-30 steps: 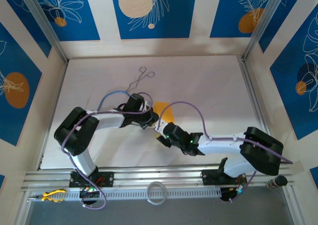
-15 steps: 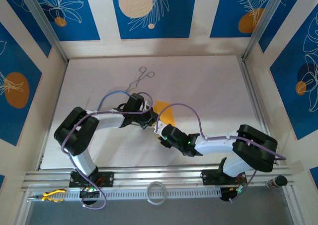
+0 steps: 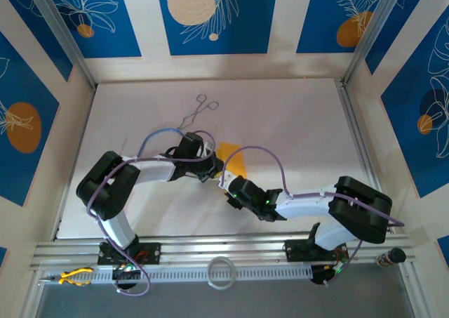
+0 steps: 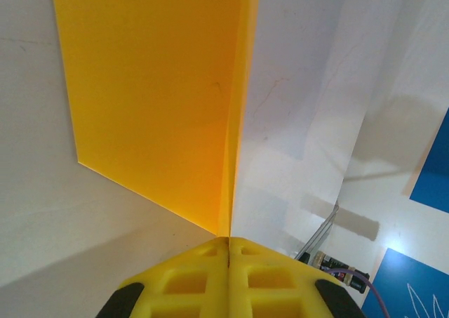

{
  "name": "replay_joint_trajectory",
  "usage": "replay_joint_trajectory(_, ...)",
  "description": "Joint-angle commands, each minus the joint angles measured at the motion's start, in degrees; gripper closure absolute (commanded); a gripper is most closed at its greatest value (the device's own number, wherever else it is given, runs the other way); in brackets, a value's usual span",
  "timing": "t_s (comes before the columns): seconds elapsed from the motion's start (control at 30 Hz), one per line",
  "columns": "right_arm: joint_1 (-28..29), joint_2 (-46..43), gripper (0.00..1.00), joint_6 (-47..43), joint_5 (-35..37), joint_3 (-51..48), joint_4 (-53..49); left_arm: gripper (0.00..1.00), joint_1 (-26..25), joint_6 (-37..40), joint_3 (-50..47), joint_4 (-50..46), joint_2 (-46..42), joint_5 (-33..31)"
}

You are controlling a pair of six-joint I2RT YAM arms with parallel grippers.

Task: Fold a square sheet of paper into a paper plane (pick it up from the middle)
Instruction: Third fold the triangle at the center of the table.

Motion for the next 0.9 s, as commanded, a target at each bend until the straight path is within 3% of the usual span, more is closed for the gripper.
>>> replay_joint_trajectory(0.0,0.03,-2.14,0.71,1.3,2.29,-0.82,2.97,1.0,0.76,-0.3,-0.82,1.03,-0.56,1.22)
replay_joint_trajectory(0.23,-0.06,-2.61,0.69,1.48,2.4,-1.42,3.98,1.0,0.88,-0.34,-1.17,1.29,-0.55,1.11)
replay_joint_trajectory(0.87,-0.4,-2.63,0.9,2.49,1.93,-0.96,2.5,0.97,0.91,0.87,-0.96,-0.68,-1.42,0.38)
